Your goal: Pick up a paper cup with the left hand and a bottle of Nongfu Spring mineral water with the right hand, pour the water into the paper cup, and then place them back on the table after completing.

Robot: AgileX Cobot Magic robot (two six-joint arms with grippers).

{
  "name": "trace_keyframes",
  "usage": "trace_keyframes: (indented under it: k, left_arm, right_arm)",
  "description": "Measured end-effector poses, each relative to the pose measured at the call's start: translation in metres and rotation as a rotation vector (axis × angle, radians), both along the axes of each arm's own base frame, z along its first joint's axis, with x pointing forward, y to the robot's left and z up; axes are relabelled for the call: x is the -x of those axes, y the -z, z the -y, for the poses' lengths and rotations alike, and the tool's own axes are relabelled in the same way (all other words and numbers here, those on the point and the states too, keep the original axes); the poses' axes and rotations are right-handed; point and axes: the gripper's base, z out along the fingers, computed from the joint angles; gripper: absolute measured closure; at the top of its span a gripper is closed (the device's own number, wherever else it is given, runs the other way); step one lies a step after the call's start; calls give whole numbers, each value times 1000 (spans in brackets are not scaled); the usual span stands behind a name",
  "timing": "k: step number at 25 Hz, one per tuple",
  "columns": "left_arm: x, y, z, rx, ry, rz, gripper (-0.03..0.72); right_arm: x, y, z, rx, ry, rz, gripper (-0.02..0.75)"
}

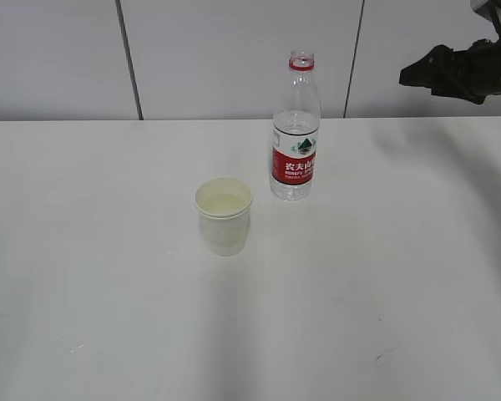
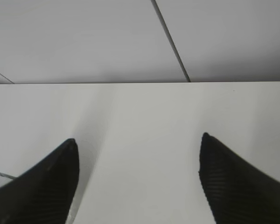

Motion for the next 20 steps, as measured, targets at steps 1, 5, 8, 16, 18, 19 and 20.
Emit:
trace_keyframes:
  k: [1, 5, 8, 16, 18, 19, 20]
  left_arm:
    - [0, 0, 0, 0, 0, 0, 167]
    - [0, 0, 0, 0, 0, 0, 167]
    - [0, 0, 0, 0, 0, 0, 179]
    - [0, 0, 0, 0, 0, 0, 199]
    - [0, 0, 0, 0, 0, 0, 199]
    - [0, 0, 0, 0, 0, 0, 199]
    - [0, 0, 0, 0, 0, 0, 199]
  right_arm:
    - [0, 0, 0, 0, 0, 0, 146]
    - [0, 0, 0, 0, 0, 0, 146]
    - [0, 0, 0, 1, 0, 0, 146]
    - [1, 0, -1, -6, -14, -2, 146]
    - [1, 0, -2, -12, -25, -5, 146]
    - [1, 0, -2, -13, -26, -5, 146]
    - [1, 0, -2, -6, -30, -2, 146]
